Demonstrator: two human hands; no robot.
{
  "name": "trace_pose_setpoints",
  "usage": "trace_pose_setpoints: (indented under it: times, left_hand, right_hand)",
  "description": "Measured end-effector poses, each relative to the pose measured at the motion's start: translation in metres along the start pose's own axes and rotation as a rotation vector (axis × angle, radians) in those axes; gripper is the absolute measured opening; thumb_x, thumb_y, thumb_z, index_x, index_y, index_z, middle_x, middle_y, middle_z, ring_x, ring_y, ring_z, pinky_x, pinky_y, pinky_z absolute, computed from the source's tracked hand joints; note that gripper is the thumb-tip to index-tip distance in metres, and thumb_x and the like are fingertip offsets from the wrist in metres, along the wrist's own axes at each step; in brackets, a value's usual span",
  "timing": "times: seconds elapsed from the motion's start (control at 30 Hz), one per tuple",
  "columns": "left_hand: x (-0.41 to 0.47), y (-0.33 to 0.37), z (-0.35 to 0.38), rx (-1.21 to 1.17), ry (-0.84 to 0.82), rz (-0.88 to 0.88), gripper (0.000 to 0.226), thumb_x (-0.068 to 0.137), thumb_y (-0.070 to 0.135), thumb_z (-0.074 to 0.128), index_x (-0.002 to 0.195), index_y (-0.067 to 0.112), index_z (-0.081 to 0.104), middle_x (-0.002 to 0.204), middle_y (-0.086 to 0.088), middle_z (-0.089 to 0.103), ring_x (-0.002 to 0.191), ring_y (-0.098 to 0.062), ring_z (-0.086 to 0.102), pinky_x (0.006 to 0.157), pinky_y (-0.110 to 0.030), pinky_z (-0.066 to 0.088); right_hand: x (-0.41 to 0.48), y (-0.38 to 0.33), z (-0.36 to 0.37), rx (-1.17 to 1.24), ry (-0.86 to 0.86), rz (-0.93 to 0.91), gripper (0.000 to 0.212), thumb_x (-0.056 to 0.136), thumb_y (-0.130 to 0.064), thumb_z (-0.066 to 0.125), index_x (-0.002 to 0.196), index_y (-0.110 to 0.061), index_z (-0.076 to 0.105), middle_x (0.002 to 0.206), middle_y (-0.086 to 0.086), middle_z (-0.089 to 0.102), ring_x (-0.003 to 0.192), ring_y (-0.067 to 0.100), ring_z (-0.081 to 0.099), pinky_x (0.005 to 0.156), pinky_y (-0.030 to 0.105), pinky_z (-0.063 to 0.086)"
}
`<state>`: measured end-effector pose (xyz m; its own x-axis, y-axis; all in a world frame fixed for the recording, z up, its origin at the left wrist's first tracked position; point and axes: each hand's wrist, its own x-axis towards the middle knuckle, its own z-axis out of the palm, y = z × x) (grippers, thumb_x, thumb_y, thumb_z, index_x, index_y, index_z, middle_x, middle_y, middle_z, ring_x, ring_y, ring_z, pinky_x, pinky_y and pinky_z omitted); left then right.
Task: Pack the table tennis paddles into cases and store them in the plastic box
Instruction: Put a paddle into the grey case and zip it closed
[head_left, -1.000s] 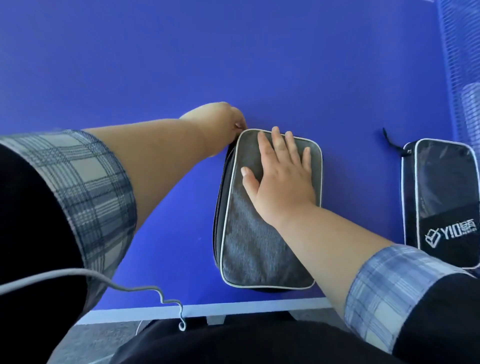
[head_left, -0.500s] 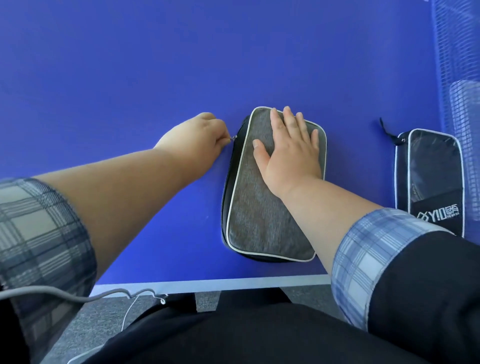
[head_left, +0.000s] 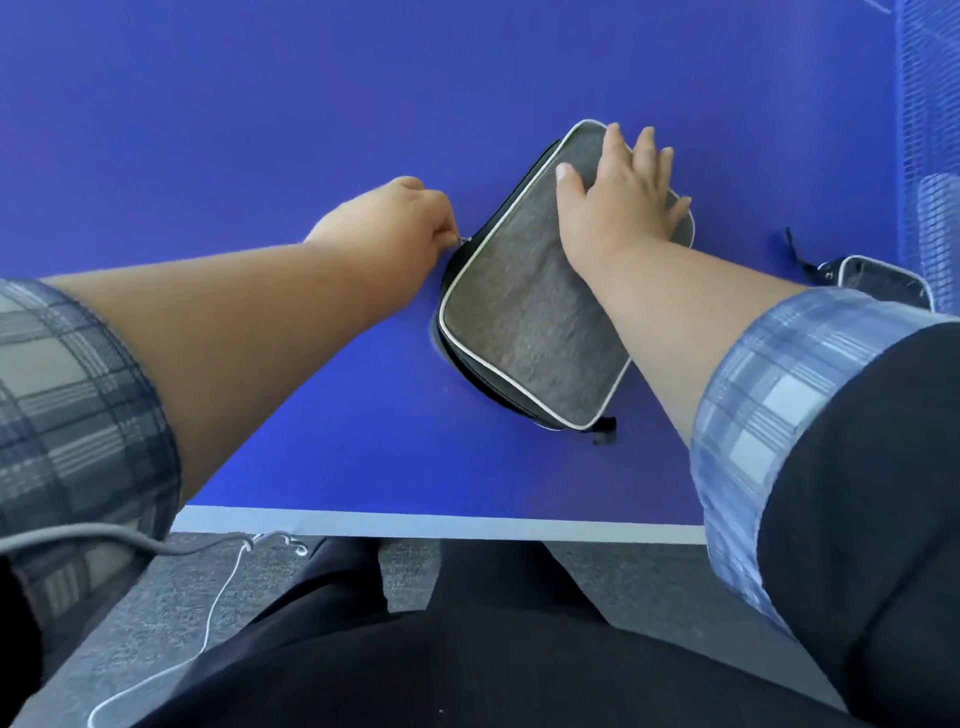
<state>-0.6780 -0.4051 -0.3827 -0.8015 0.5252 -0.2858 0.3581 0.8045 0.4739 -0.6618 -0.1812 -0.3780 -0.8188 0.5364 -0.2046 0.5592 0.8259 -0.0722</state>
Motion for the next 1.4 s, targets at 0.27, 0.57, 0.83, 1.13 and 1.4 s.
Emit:
trace_pose_setpoints:
  times: [0.27, 0.57, 0.83, 1.13, 1.4]
  left_hand:
    - [0.015, -0.018, -0.009, -0.043, 0.034, -0.044, 0.026, 0.101, 0.042, 0.041, 0.108, 0.029, 0.063, 0.107, 0.004, 0.054, 0.094, -0.026, 0.055, 0.070, -0.042, 0.048]
    - [-0.017, -0.043, -0.004, -0.158, 0.140, -0.060, 0.025, 0.100, 0.033, 0.043, 0.107, 0.021, 0.064, 0.112, -0.003, 0.056, 0.102, -0.026, 0.055, 0.084, -0.039, 0.045]
    - [-0.047, -0.028, 0.003, -0.125, 0.103, -0.045, 0.026, 0.101, 0.036, 0.042, 0.103, 0.020, 0.062, 0.106, -0.001, 0.053, 0.091, -0.026, 0.055, 0.073, -0.039, 0.046]
    - [-0.081, 0.009, 0.035, -0.188, -0.039, 0.084, 0.028, 0.100, 0.040, 0.045, 0.108, 0.026, 0.067, 0.108, 0.005, 0.058, 0.101, -0.020, 0.058, 0.083, -0.042, 0.050]
    - [-0.079, 0.030, 0.044, -0.122, -0.098, 0.185, 0.028, 0.100, 0.039, 0.045, 0.109, 0.024, 0.067, 0.104, 0.006, 0.058, 0.102, -0.017, 0.056, 0.083, -0.041, 0.050]
  right_hand:
    - [-0.039, 0.008, 0.010, -0.144, -0.026, -0.569, 0.063, 0.097, -0.056, 0.028, 0.156, -0.034, 0.028, 0.169, 0.002, 0.016, 0.156, 0.027, 0.007, 0.123, 0.057, 0.007]
    - [-0.014, -0.008, 0.015, -0.054, 0.019, -0.306, 0.067, 0.092, -0.064, 0.024, 0.155, -0.041, 0.025, 0.169, -0.005, 0.011, 0.156, 0.021, 0.003, 0.121, 0.064, 0.003]
    - [-0.007, -0.016, 0.015, -0.038, 0.008, -0.209, 0.067, 0.092, -0.065, 0.027, 0.155, -0.042, 0.025, 0.170, -0.007, 0.009, 0.156, 0.020, 0.002, 0.121, 0.063, 0.002]
    - [-0.001, -0.023, 0.017, -0.020, 0.028, -0.140, 0.068, 0.091, -0.066, 0.028, 0.155, -0.043, 0.025, 0.169, -0.007, 0.010, 0.156, 0.021, 0.002, 0.120, 0.063, 0.001]
    - [-0.003, -0.023, 0.016, 0.006, 0.023, -0.158, 0.068, 0.091, -0.066, 0.027, 0.155, -0.043, 0.025, 0.170, -0.007, 0.009, 0.156, 0.020, 0.002, 0.120, 0.062, 0.001]
